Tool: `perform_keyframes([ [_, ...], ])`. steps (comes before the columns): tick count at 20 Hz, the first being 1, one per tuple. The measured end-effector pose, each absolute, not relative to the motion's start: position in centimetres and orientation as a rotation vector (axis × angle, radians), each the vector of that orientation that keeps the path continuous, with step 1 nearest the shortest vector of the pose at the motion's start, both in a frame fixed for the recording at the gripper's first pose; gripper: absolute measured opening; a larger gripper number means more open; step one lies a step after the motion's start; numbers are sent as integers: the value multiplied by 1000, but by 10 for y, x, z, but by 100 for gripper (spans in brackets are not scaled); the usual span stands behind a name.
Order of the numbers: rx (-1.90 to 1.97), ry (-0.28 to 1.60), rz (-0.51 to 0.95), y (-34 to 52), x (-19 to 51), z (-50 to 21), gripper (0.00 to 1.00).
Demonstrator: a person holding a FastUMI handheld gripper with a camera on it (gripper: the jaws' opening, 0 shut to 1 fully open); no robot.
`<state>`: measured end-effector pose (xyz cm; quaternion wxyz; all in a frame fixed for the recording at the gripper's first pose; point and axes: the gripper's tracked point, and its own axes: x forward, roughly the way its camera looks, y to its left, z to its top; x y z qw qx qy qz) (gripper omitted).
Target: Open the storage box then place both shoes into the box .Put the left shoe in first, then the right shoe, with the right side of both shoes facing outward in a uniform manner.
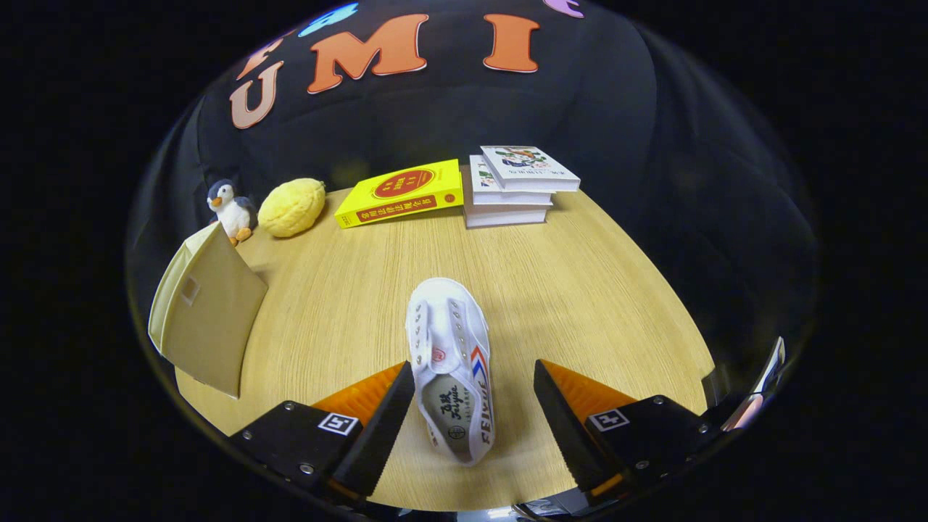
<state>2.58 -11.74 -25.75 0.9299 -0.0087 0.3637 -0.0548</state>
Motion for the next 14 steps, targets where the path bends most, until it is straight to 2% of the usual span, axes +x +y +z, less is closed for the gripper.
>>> perform_keyframes([
  [4, -63, 797, -105, -127, 21, -282, 98],
  [7, -103, 815, -109, -133, 34, -301, 91],
  [11, -68, 838, -78, -119, 57, -317, 60],
  [12, -73, 850, -65, -114, 59, -321, 45],
  [14, -117, 837, -95, -122, 65, -321, 29],
])
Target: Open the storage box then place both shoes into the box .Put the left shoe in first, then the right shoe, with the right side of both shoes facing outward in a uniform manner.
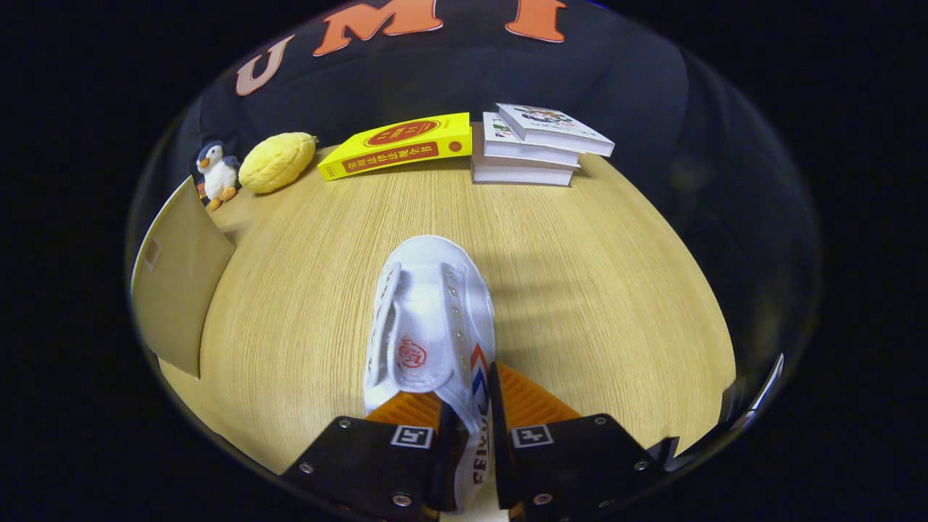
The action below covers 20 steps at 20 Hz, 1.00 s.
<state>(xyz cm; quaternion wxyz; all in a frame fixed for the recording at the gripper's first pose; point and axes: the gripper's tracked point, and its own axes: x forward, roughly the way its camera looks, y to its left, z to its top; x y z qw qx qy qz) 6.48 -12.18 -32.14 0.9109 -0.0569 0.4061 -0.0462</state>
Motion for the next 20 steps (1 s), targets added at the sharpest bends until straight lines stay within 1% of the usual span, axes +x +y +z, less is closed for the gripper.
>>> perform_keyframes([
  [1, -116, 823, -128, -130, 66, -320, 21],
  [2, -82, 817, -121, -128, 67, -319, 1],
  [5, 8, 807, -113, -117, 63, -309, 0],
  [10, 38, 784, -112, -97, 55, -283, 0],
  [13, 69, 756, -137, -77, 56, -262, 0],
  [20, 108, 647, -201, 6, 60, -198, 0],
])
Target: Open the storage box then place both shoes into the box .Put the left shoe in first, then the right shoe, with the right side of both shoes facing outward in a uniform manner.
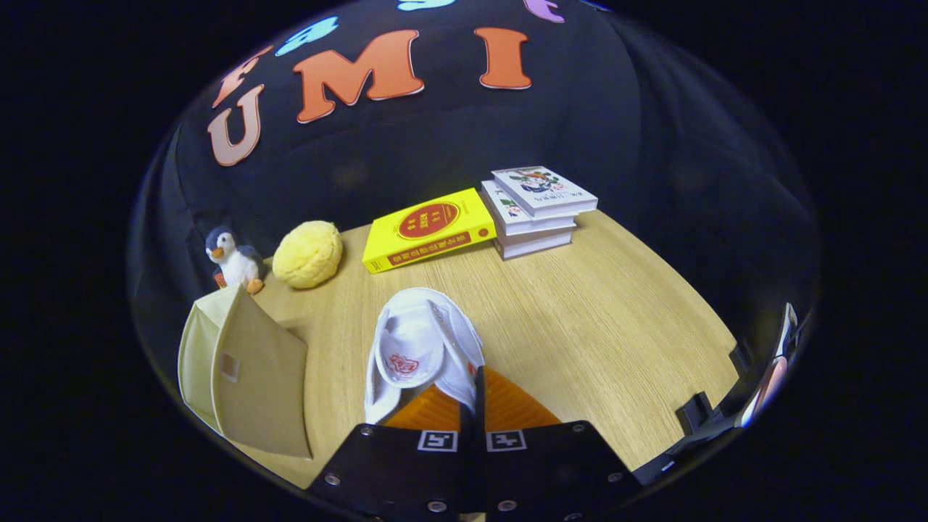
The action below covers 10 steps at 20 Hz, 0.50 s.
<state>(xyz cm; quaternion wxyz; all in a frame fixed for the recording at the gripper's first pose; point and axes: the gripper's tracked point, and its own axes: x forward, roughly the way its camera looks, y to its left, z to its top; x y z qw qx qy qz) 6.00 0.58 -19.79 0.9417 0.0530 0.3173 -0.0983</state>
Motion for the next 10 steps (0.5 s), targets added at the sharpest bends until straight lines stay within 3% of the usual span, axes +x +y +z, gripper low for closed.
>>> perform_keyframes([
  [10, 170, 558, -176, 172, 52, -127, 0],
])
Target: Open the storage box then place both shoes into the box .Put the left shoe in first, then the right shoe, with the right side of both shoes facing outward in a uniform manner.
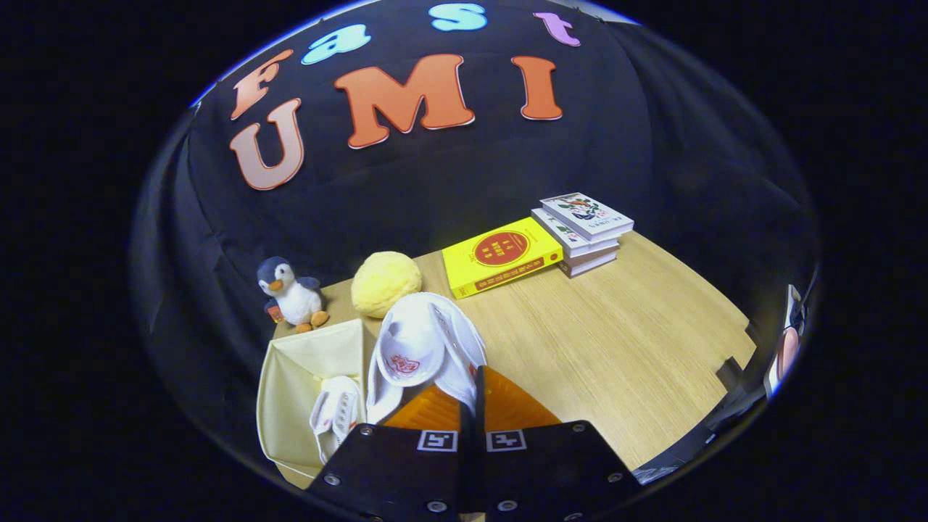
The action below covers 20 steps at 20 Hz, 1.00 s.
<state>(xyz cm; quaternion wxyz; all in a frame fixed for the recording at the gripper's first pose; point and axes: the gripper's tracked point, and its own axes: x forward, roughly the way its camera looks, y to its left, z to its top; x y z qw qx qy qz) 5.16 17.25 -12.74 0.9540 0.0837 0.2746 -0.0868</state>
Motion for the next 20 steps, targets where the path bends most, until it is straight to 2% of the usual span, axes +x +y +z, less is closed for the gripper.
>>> perform_keyframes([
  [7, 137, 553, -132, 260, 58, -130, 0],
  [14, 48, 584, -158, 280, 68, -161, 1],
  [16, 32, 590, -135, 290, 67, -163, 6],
  [18, 31, 604, -133, 288, 63, -165, 20],
  [19, 61, 613, -119, 292, 61, -166, 22],
  [20, 85, 643, -122, 292, 58, -174, 31],
])
